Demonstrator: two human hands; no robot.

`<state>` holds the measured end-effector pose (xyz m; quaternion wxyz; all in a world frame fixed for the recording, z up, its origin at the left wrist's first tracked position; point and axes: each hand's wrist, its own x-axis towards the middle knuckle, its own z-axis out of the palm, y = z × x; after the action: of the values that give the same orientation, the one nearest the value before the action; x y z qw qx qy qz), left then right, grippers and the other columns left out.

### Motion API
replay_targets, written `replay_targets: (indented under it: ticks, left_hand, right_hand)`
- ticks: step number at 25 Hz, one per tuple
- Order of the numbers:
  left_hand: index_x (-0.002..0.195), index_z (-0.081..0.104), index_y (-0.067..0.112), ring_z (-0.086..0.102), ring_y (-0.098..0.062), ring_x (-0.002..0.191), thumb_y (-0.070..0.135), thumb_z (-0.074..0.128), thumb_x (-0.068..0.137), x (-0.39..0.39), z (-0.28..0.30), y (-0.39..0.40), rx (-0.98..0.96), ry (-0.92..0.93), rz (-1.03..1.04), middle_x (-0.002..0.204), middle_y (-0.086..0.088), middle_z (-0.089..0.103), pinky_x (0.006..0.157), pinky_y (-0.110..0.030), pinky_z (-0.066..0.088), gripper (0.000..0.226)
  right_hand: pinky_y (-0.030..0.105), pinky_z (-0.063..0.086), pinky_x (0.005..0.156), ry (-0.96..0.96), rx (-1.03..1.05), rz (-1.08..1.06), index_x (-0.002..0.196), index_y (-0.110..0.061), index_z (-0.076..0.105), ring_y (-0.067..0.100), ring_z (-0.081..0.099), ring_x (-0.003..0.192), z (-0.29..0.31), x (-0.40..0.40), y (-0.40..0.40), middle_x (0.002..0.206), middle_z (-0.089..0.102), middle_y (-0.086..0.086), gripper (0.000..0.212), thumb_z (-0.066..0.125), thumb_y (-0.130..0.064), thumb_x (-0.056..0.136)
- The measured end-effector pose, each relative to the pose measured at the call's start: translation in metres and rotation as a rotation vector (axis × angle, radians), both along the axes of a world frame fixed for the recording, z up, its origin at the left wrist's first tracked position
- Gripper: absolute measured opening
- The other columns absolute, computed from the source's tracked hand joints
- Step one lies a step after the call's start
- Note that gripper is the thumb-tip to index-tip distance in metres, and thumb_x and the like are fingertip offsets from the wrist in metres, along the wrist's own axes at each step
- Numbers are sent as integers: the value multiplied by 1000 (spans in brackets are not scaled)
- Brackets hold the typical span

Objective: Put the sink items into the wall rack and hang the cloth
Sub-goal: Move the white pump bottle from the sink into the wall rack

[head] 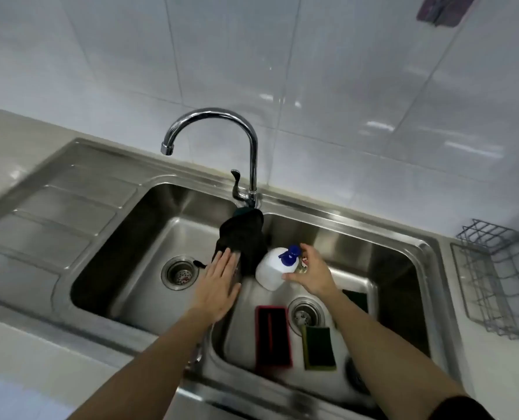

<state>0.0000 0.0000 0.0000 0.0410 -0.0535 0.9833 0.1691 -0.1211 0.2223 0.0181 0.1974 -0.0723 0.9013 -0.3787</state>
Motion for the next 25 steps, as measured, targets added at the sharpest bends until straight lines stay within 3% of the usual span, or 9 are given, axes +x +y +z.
replay_targets:
  ticks: [2,7,11,16,25]
  left_hand:
    - [152,-7,15,-9,-20,150,38,34,99,2,-8,3,8,-16,1,160,-3,-14,122,-31,-1,71]
    - [153,-7,14,-15,-17,148,41,30,97,12,-24,5,-51,16,-6,161,-4,-16,123,-33,0,72]
    - [152,-10,13,-17,-16,148,46,18,97,13,-28,6,-111,17,7,161,-4,-18,123,-34,2,70]
    - [152,-8,12,-16,-16,148,46,18,98,13,-28,7,-111,26,12,161,-4,-15,122,-33,0,69]
    - [152,-8,14,-16,-15,147,45,26,99,11,-27,3,-76,-2,-17,161,-4,-12,121,-30,-4,70]
  right_hand:
    - [42,44,104,8,27,14,141,-12,40,28,51,124,-5,-8,-9,137,49,9,96,90,-24,60]
    - [37,48,93,14,124,-1,126,-13,51,29,56,112,-31,-13,-19,123,58,9,78,88,-22,59]
    - [37,48,93,49,117,-49,122,-18,51,26,56,111,-44,-9,-20,122,59,4,71,87,-27,61]
    - [28,43,77,81,68,-27,121,-27,47,24,61,101,-48,-1,-22,114,66,-3,67,83,-35,64]
    - [39,54,86,168,-86,-9,118,-38,46,15,62,102,-33,17,-6,112,64,-13,67,77,-52,61]
